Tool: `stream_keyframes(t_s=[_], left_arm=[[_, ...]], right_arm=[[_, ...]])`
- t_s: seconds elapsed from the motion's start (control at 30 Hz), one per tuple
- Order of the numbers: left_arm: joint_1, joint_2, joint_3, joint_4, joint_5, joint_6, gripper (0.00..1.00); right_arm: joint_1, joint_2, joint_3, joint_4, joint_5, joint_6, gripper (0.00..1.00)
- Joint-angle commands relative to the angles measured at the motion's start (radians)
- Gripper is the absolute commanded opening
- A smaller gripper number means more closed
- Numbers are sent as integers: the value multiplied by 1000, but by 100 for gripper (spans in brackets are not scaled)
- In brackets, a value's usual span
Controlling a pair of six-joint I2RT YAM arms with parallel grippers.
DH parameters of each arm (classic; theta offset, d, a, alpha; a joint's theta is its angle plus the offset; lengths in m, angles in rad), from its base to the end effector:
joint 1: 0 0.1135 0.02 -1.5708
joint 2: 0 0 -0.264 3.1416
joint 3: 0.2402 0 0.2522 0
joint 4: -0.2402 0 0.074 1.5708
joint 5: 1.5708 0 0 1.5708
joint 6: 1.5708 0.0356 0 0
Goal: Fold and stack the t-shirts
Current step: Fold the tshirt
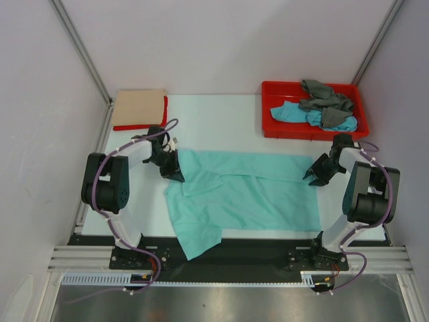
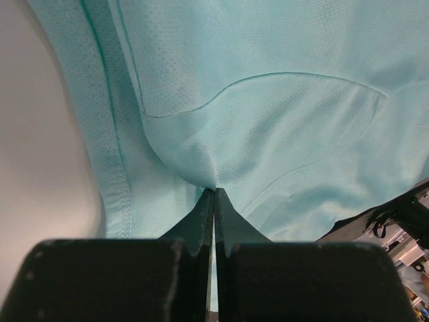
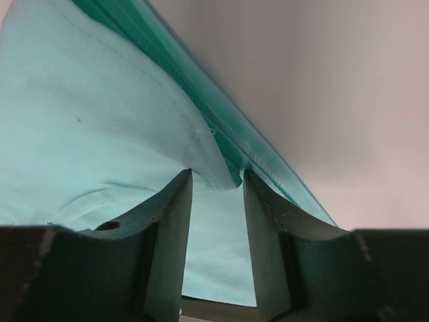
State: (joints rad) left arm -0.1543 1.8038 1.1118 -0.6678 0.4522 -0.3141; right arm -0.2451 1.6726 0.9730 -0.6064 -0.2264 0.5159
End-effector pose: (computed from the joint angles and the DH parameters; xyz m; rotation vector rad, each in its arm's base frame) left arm 0.3237 -0.0661 0.1566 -0.1641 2.9511 -0.7338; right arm 0.2943 -0.0654 0.1594 1.0315 2.6963 0.3770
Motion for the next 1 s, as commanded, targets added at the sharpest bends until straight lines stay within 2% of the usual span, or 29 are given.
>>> stream_keyframes(t_s=[0.0, 0.17, 0.3, 0.4, 0.7, 0.97], left_arm=[[-8, -66, 16, 13, 20, -8, 0], [-8, -86, 31, 7, 8, -10, 0], [-10, -104, 83, -9, 0, -8, 0], [-8, -100, 155, -25, -7, -8, 0], [53, 23, 405, -4, 5, -42, 0], [64, 156, 554, 20, 20, -48, 0]], right_arm=[[-10, 16, 29, 14, -4, -20, 40], [-11, 24, 26, 27, -21, -22, 31], [-11, 26, 61, 11, -22, -30, 10], [-13, 27, 127, -4, -24, -33, 0], [-11, 159, 378, -9, -42, -30, 0], [-11, 280, 535, -20, -73, -30, 0]])
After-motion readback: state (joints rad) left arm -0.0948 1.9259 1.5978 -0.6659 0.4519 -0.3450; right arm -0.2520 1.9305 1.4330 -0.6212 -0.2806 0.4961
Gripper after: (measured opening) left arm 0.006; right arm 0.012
